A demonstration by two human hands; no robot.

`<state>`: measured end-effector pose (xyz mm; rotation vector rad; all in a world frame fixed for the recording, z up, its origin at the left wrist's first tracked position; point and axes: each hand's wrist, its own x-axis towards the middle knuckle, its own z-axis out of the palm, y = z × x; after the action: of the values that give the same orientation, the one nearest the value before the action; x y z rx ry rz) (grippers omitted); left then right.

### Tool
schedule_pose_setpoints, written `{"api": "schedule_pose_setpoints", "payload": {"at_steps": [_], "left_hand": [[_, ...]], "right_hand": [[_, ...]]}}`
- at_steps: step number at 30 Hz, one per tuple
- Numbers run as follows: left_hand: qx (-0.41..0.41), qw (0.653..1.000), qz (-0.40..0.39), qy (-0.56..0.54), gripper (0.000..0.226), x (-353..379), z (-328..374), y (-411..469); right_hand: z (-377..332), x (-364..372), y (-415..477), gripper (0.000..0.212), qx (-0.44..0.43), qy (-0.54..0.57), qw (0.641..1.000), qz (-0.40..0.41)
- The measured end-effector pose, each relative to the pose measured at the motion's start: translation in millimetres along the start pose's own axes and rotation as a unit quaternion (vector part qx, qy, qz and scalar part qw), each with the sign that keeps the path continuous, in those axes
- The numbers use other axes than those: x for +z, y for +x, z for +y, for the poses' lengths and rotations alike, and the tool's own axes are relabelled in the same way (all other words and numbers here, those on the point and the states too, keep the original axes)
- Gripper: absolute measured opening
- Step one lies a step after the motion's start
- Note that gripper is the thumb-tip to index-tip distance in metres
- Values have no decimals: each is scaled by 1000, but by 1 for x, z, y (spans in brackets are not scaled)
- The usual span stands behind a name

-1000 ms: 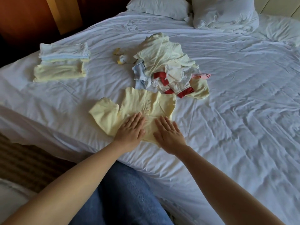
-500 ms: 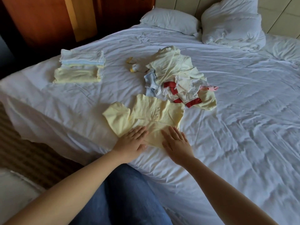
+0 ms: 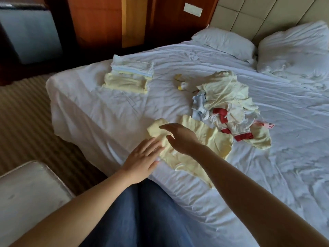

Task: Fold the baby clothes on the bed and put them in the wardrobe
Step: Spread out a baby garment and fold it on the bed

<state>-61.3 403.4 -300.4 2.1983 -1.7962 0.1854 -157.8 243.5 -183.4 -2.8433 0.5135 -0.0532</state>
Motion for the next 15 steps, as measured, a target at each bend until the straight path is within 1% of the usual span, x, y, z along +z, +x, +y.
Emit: {"api": "schedule_pose_setpoints", "payload": {"at_steps": [4,7,11,15], "left_hand": [[12,999,-28,-28,56,11,-10,-5],[27,998,-13,-50,55,12,-14,-4],[41,995,37,-80,49,15,-19,-5],[46,989,87,-110,41,24,-23,-4]], "right_hand": [[-21,5,44,53,-28,-62,996,-62],[-22,15,67,55,-33,-90,990,-101],[-14,28,87,35,-23,-103,990,-92],[-6,36,99,30,5,-86,991,-104]]}}
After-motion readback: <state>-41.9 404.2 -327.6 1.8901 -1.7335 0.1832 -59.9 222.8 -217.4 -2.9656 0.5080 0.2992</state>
